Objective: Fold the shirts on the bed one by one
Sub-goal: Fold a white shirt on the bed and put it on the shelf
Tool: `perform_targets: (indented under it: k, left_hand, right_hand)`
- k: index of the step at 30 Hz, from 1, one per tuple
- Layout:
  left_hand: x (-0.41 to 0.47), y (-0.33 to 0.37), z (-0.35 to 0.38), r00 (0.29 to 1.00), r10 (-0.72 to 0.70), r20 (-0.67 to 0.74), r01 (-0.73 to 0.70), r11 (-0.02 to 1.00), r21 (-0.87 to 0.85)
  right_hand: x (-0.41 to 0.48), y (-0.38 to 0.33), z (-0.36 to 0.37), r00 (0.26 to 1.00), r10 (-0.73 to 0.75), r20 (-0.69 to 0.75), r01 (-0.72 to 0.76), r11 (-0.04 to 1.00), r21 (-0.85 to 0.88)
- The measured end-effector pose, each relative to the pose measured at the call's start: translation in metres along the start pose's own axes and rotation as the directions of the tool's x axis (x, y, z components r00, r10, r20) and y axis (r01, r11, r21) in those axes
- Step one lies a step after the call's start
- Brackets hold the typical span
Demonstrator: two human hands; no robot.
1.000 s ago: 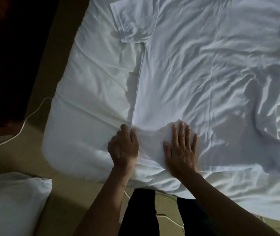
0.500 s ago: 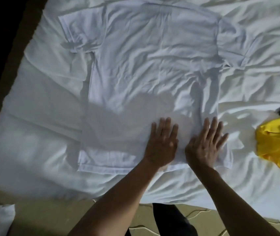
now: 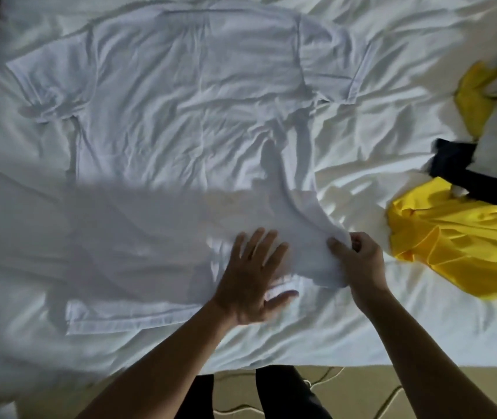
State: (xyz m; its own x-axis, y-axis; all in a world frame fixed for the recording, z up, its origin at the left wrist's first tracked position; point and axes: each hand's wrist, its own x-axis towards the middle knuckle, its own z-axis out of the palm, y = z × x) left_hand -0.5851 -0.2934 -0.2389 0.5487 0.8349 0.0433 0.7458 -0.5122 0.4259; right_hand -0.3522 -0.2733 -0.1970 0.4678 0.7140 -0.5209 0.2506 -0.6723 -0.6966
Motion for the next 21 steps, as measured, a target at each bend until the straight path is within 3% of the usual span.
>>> perform_targets:
  k: [3,9,14,16,18,21]
  left_hand:
    - [0.000,0.032,0.002,0.991,0.131,0.029,-0.132,0.991,0.031]
    - [0.010,0.042,0.010,0.981,0.188,-0.043,-0.184,0.979,0.091]
    - [0.007,0.046,0.000,0.968,0.250,-0.009,-0.250,0.968,0.008]
    - [0.016,0.046,-0.006,0.985,0.153,-0.083,-0.159,0.985,-0.069]
    - [0.030,0.043,-0.013,0.975,0.063,-0.212,-0.084,0.992,-0.090]
    - [0.048,0.028,-0.005,0.971,-0.056,-0.231,0.053,0.998,-0.017]
  right_hand:
    - [0.002,0.000,-0.001,0.999,-0.015,0.044,0.017,0.999,-0.037]
    - [-0.007,0.009,-0.003,0.999,0.022,0.044,-0.009,0.962,-0.275]
    - [-0.018,0.015,-0.014,0.997,0.058,0.054,-0.021,0.848,-0.530]
    - [-0.023,0.014,-0.015,1.000,-0.010,0.028,0.026,0.759,-0.651]
    - [-0.026,0.012,-0.013,0.984,-0.181,0.005,0.130,0.689,-0.713]
    - [-0.022,0.013,-0.002,0.904,-0.423,0.066,0.331,0.594,-0.733]
